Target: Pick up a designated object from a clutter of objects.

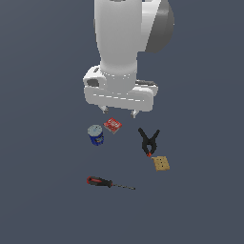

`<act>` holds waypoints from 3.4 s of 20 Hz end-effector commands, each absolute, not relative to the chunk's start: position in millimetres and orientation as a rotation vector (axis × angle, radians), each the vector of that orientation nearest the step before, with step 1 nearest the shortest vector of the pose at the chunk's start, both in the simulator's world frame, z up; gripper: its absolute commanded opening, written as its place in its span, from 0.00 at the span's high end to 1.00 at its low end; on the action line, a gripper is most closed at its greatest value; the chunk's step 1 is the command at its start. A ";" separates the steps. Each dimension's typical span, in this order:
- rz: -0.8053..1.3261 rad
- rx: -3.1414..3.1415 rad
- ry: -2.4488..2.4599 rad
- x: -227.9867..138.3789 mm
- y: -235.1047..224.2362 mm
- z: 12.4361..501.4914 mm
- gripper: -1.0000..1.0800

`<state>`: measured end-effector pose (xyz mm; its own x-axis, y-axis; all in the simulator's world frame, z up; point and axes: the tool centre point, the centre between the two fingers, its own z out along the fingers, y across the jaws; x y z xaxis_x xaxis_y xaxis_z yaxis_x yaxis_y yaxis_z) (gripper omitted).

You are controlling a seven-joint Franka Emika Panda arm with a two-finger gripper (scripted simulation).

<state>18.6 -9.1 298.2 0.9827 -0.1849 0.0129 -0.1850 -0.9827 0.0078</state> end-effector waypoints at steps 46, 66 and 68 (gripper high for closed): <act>0.004 2.628 -1.723 86.4 137.3 122.3 0.04; 0.000 2.356 -2.078 86.1 181.9 62.7 0.04; 0.000 2.350 -2.085 86.0 182.9 61.3 0.04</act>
<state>85.8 182.2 62.4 0.1260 -0.9920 0.0000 -0.9920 -0.1260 0.0005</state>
